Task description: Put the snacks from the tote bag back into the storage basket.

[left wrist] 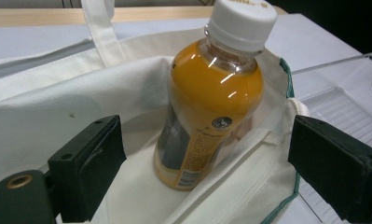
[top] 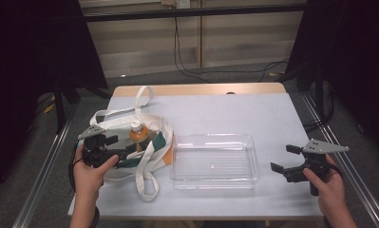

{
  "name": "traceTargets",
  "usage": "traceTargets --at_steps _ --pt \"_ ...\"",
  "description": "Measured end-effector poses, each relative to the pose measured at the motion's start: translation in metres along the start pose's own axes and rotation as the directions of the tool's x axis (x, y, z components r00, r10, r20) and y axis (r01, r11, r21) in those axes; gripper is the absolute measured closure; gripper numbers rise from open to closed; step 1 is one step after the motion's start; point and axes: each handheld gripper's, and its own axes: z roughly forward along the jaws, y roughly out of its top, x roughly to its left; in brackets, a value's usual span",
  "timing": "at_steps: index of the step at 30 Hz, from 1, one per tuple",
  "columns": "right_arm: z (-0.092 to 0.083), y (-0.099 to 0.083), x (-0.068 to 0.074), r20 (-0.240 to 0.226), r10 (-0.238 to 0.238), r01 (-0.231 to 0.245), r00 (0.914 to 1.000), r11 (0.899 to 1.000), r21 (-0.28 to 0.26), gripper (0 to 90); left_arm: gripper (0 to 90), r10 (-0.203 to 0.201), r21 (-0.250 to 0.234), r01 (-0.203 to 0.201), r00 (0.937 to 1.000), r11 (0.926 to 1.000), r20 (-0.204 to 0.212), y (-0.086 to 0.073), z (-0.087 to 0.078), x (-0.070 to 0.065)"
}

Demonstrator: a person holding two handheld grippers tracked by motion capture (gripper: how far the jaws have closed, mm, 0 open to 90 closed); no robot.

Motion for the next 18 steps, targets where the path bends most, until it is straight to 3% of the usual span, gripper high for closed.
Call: traceTargets --at_steps 5,13,15,16,18 --pt "-0.001 0.0 -0.002 0.002 0.003 -0.003 1.0 1.0 -0.003 1.8 10.3 0.028 0.025 -0.028 0.9996 0.9993 0.01 0.004 0.002 -0.006" --pt "-0.005 -0.002 -0.002 0.007 0.0 0.0 1.0 1.0 -0.003 1.8 12.1 0.035 0.063 -0.037 0.9989 0.9973 0.03 0.012 0.003 -0.012" --pt "-0.009 -0.003 0.0 0.012 0.011 -0.011 0.9999 1.0 -0.009 1.8 13.3 0.05 0.083 -0.053 0.9983 0.9951 0.029 0.015 0.004 -0.014" --pt "-0.011 -0.004 0.001 0.012 0.013 -0.013 0.9998 1.0 -0.011 1.8 14.0 0.067 0.116 -0.068 0.9977 0.9909 0.011 0.017 0.005 -0.016" --pt "-0.013 -0.005 0.002 0.013 0.008 -0.008 0.9999 1.0 -0.011 1.8 15.5 0.073 0.125 -0.075 0.9971 0.9893 0.018 0.02 0.005 -0.016"
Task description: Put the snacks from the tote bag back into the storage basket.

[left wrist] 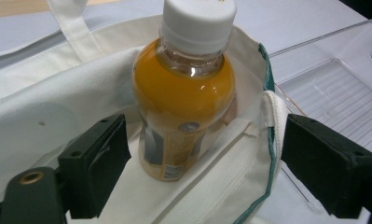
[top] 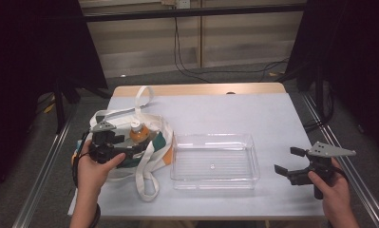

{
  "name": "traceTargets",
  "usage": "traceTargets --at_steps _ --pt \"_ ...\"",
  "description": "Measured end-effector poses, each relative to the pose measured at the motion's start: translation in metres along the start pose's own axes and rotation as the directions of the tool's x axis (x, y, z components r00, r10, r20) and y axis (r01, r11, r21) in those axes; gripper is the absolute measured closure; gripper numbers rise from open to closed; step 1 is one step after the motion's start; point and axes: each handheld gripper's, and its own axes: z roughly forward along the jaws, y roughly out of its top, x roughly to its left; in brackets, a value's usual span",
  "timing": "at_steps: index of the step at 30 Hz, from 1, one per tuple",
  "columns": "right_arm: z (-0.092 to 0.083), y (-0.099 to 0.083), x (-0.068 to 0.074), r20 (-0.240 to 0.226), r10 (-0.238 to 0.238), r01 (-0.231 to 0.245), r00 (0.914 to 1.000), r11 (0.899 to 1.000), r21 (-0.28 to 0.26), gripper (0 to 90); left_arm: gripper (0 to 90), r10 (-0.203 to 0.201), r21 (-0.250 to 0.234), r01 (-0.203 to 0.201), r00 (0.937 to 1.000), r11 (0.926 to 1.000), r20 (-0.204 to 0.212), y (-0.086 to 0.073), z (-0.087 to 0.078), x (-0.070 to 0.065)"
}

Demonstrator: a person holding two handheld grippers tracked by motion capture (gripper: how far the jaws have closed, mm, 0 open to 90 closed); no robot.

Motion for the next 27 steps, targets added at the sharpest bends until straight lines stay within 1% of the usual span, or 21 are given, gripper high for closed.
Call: traceTargets --at_steps 2,3,4,5,6,7,8,9,10,11,12,13,15,16,17,18,21,22,23,25,27 --pt "-0.002 0.0 0.0 0.003 0.003 -0.003 1.0 1.0 -0.004 1.8 17.4 -0.009 -0.002 0.009 1.0 1.0 -0.002 0.006 -0.002 0.0" --pt "-0.002 0.0 -0.001 0.002 0.001 -0.001 1.0 1.0 -0.007 1.8 18.1 -0.009 -0.002 0.009 1.0 1.0 -0.002 0.006 -0.002 0.0" --pt "-0.003 -0.001 -0.002 0.005 0.003 -0.003 1.0 1.0 -0.009 1.8 19.4 0.003 0.001 -0.003 0.9998 1.0 -0.02 0.014 -0.005 0.0" --pt "-0.003 -0.001 -0.002 0.006 0.009 -0.009 0.9999 1.0 -0.008 1.8 20.7 0.012 0.016 -0.011 0.9997 0.9998 -0.022 0.018 -0.007 0.001" --pt "-0.003 -0.001 -0.003 0.008 0.013 -0.013 0.9999 1.0 -0.012 1.8 21.7 0.0 0.014 0.0 0.9997 0.9999 -0.025 0.022 -0.007 0.001" --pt "-0.003 -0.001 -0.003 0.012 0.013 -0.013 0.9999 1.0 -0.013 1.8 23.2 0.005 0.024 -0.005 0.9996 0.9997 -0.028 0.026 -0.007 0.002" --pt "-0.003 -0.001 -0.003 0.007 0.015 -0.014 0.9999 1.0 -0.015 1.8 25.8 0.005 0.024 -0.005 0.9996 0.9997 -0.028 0.026 -0.007 0.002" --pt "-0.004 -0.001 -0.003 0.007 0.014 -0.014 0.9999 1.0 -0.015 1.8 27.7 0.019 0.061 -0.017 0.9992 0.998 -0.034 0.032 -0.007 0.003" --pt "-0.004 -0.001 -0.003 0.006 0.012 -0.012 0.9999 1.0 -0.015 1.8 28.2 0.006 0.057 -0.004 0.9995 0.9984 -0.032 0.035 -0.005 0.002" --pt "-0.003 -0.001 -0.003 0.007 0.012 -0.012 0.9999 1.0 -0.014 1.8 29.4 0.007 0.066 -0.006 0.9996 0.9978 -0.026 0.038 -0.004 0.002" --pt "-0.003 -0.001 -0.003 0.005 0.012 -0.012 0.9999 1.0 -0.015 1.8 31.1 0.016 0.088 -0.012 0.9992 0.9961 -0.037 0.041 -0.003 0.001" --pt "-0.003 -0.001 -0.003 0.004 0.012 -0.012 0.9999 1.0 -0.015 1.8 32.0 0.033 0.101 -0.029 0.9988 0.9944 -0.037 0.044 -0.003 0.001" --pt "-0.003 0.0 -0.002 0.0 0.012 -0.012 0.9999 1.0 -0.013 1.8 34.7 0.035 0.11 -0.031 0.9988 0.9934 -0.034 0.049 0.0 -0.001" --pt "-0.002 0.0 -0.002 0.0 0.01 -0.01 1.0 1.0 -0.013 1.8 35.4 0.035 0.11 -0.031 0.9988 0.9934 -0.034 0.049 0.0 -0.001" --pt "-0.002 0.0 -0.002 -0.002 0.006 -0.006 1.0 1.0 -0.014 1.8 37.7 0.058 0.124 -0.051 0.9971 0.9909 -0.05 0.054 0.001 -0.002" --pt "-0.002 0.0 -0.002 -0.005 0.007 -0.007 1.0 1.0 -0.013 1.8 40.6 0.057 0.127 -0.05 0.9967 0.9907 -0.058 0.056 0.002 -0.002" --pt "-0.002 0.0 -0.002 -0.006 0.009 -0.009 0.9999 1.0 -0.014 1.8 43.4 0.051 0.151 -0.043 0.9975 0.9876 -0.05 0.06 0.006 -0.001" --pt "-0.002 0.0 -0.003 -0.007 0.007 -0.007 1.0 1.0 -0.014 1.8 44.2 0.047 0.147 -0.038 0.997 0.9884 -0.062 0.061 0.007 -0.003" --pt "-0.002 0.0 -0.003 -0.007 0.01 -0.01 0.9999 1.0 -0.017 1.8 44.8 0.064 0.161 -0.053 0.9957 0.9855 -0.067 0.063 0.008 -0.002" --pt "-0.002 0.0 -0.003 -0.007 0.011 -0.011 0.9999 1.0 -0.017 1.8 45.9 0.072 0.181 -0.059 0.9951 0.9817 -0.068 0.065 0.009 -0.003" --pt "-0.002 0.0 -0.003 -0.007 0.011 -0.011 0.9999 1.0 -0.015 1.8 46.9 0.069 0.18 -0.055 0.9954 0.9821 -0.068 0.066 0.01 -0.003"
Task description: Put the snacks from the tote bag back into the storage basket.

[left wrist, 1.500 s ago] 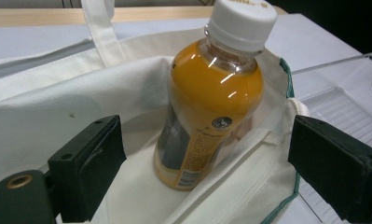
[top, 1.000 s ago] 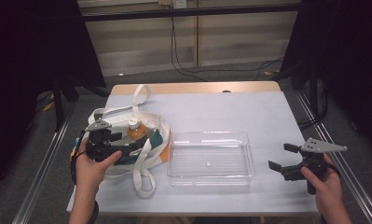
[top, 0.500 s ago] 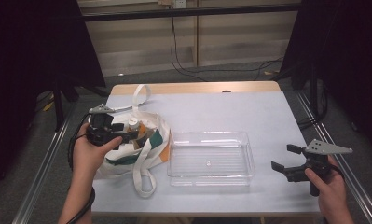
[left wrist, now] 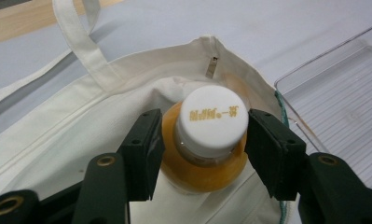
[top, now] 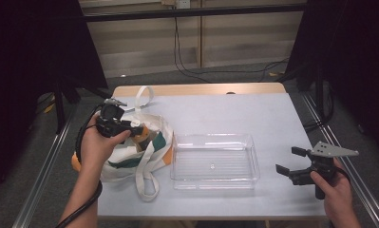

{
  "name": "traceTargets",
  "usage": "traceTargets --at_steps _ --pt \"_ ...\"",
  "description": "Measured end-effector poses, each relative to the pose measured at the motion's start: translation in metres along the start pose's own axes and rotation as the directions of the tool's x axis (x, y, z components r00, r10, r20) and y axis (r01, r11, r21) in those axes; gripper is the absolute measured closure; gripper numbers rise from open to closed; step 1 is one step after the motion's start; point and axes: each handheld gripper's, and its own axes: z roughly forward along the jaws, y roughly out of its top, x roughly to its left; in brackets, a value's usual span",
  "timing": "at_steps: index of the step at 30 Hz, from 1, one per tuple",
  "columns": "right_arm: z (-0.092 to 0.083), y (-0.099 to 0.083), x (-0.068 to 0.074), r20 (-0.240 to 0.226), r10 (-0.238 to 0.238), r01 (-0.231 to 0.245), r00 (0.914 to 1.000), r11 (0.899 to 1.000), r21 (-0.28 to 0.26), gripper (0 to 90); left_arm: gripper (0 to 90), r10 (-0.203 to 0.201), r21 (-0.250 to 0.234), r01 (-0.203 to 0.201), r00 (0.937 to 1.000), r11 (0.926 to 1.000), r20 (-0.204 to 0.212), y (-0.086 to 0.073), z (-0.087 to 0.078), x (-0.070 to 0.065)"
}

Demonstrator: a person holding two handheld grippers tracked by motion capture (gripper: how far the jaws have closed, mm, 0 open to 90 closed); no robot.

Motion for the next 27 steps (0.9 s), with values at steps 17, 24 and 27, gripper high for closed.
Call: traceTargets --at_steps 17,24,27 --pt "-0.001 0.0 0.0 0.0 0.001 -0.001 1.0 1.0 -0.004 1.8 57.5 0.02 0.114 -0.017 0.9995 0.9933 -0.024 0.018 0.002 -0.005" --pt "-0.002 -0.001 -0.001 -0.001 -0.003 0.003 1.0 1.0 -0.005 1.8 58.9 0.039 0.167 -0.034 0.9989 0.9854 -0.025 0.025 0.003 -0.006" --pt "-0.003 -0.001 -0.001 0.004 -0.004 0.004 1.0 1.0 -0.004 1.8 59.1 0.039 0.192 -0.033 0.9988 0.9809 -0.029 0.029 0.003 -0.007"
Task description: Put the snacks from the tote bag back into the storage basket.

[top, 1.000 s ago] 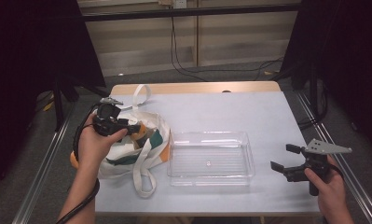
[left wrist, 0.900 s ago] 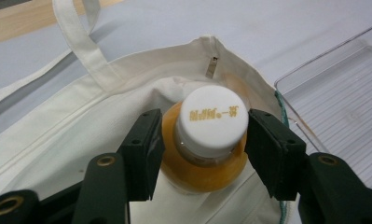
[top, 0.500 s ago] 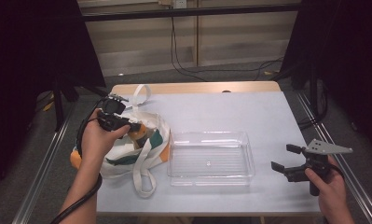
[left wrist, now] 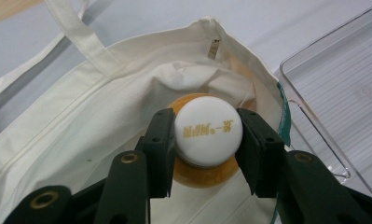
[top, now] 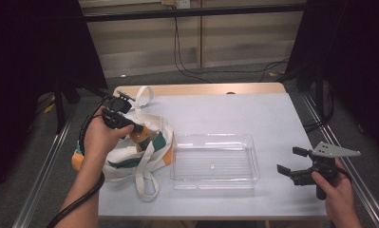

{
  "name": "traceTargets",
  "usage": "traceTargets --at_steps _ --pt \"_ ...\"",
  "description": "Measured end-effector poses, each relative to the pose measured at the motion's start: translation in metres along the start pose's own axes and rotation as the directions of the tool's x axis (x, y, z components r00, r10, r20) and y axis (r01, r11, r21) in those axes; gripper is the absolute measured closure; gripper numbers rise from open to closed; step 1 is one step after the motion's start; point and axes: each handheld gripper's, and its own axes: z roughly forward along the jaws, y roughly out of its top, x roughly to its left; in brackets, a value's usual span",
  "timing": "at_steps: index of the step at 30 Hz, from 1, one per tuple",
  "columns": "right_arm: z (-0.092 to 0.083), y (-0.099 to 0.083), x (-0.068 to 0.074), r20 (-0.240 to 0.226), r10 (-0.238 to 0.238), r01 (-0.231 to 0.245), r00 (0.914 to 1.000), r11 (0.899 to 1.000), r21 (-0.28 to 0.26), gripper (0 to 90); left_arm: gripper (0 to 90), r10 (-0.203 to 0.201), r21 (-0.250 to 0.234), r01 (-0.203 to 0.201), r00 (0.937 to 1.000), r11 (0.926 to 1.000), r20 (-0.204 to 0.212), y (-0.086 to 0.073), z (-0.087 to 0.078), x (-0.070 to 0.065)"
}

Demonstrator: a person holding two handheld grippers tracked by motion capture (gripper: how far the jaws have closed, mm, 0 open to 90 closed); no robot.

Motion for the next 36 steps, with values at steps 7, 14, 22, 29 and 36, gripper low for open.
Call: traceTargets --at_steps 7,14,22,29,36 --pt "-0.001 0.0 0.0 -0.001 -0.001 0.001 1.0 1.0 -0.002 1.8 59.3 -0.017 0.039 0.017 0.9999 0.9991 -0.001 0.006 0.0 -0.001" --pt "0.0 0.0 0.002 -0.004 -0.002 0.002 1.0 1.0 0.003 1.8 59.4 -0.002 0.067 0.001 0.9999 0.9978 0.011 0.01 -0.001 -0.001" --pt "-0.001 0.0 0.001 -0.005 -0.005 0.005 1.0 1.0 -0.006 1.8 59.4 0.011 0.08 -0.014 0.9994 0.9967 0.034 0.015 -0.006 0.0" --pt "-0.001 0.0 0.001 -0.007 -0.007 0.007 1.0 1.0 -0.006 1.8 59.5 0.012 0.095 -0.016 0.999 0.9953 0.043 0.021 -0.014 0.001" --pt "-0.001 0.0 0.001 -0.007 -0.006 0.006 1.0 1.0 -0.006 1.8 59.5 0.0 0.094 -0.004 0.9991 0.9956 0.042 0.025 -0.025 0.002"
